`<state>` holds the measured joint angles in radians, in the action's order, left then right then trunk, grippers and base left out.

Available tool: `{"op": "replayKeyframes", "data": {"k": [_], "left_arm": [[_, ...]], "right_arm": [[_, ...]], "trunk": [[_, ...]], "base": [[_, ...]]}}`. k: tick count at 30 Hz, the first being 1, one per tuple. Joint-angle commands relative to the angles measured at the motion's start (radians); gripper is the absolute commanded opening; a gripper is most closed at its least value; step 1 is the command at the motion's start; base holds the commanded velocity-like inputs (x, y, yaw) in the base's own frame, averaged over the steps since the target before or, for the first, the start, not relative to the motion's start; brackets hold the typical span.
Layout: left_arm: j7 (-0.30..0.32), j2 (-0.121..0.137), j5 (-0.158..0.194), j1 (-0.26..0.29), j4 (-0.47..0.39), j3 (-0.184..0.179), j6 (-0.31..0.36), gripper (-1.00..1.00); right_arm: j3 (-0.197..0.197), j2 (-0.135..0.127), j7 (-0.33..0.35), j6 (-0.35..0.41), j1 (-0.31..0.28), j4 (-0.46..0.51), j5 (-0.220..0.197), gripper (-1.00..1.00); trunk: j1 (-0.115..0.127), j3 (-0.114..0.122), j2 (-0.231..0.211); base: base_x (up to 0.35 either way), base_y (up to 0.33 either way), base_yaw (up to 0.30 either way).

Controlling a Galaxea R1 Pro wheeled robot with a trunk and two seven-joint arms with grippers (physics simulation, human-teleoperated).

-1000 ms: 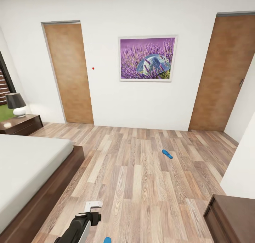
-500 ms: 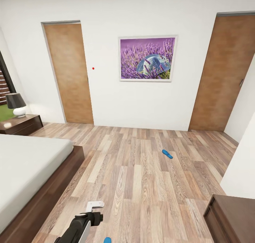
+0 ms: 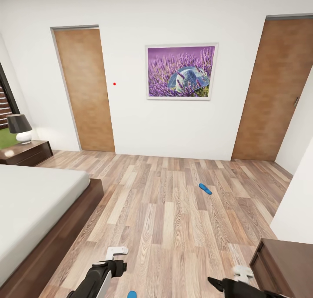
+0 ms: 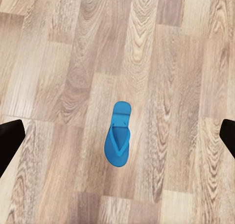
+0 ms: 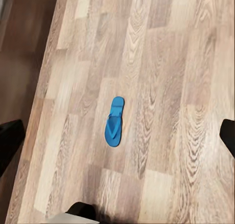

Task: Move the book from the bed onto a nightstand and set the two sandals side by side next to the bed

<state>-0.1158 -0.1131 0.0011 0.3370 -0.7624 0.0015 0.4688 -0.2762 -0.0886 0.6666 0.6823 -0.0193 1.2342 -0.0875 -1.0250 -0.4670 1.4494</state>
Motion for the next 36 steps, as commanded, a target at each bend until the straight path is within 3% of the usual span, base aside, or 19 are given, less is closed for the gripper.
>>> {"op": "replayKeyframes", "data": {"k": [1,4,17,24,28,36], "left_arm": [[-0.003,0.000,0.000,0.000,-0.002,0.000,0.006,1.00],[-0.003,0.000,0.000,0.001,-0.002,0.000,0.006,1.00],[-0.007,-0.001,0.001,0.000,-0.006,-0.004,0.011,1.00],[-0.010,0.000,0.001,0.000,-0.008,-0.005,0.013,1.00],[-0.010,0.000,0.000,0.000,-0.008,-0.005,0.014,1.00],[-0.010,0.000,0.002,0.000,-0.011,-0.006,0.016,1.00]], "right_arm": [[-0.037,0.000,-0.002,0.010,-0.001,0.011,-0.009,1.00],[-0.119,0.001,-0.004,0.009,-0.001,0.025,-0.009,1.00],[-0.147,0.000,-0.004,0.007,-0.001,0.029,-0.009,1.00],[-0.218,0.001,-0.004,0.010,-0.001,0.028,-0.013,1.00],[-0.243,0.001,-0.004,0.011,-0.001,0.027,-0.046,1.00],[-0.248,0.002,-0.003,0.012,-0.001,0.024,-0.085,1.00]], "trunk": [[0.000,-0.001,0.001],[0.000,-0.001,0.001],[-0.046,-0.039,0.085],[-0.073,-0.061,0.134],[-0.088,-0.073,0.162],[-0.119,-0.098,0.218]], "base": [[0.000,0.000,0.000],[0.000,0.000,0.000],[0.000,0.000,0.000],[0.000,0.000,0.000],[0.000,0.000,0.000],[0.000,0.000,0.000]]}}
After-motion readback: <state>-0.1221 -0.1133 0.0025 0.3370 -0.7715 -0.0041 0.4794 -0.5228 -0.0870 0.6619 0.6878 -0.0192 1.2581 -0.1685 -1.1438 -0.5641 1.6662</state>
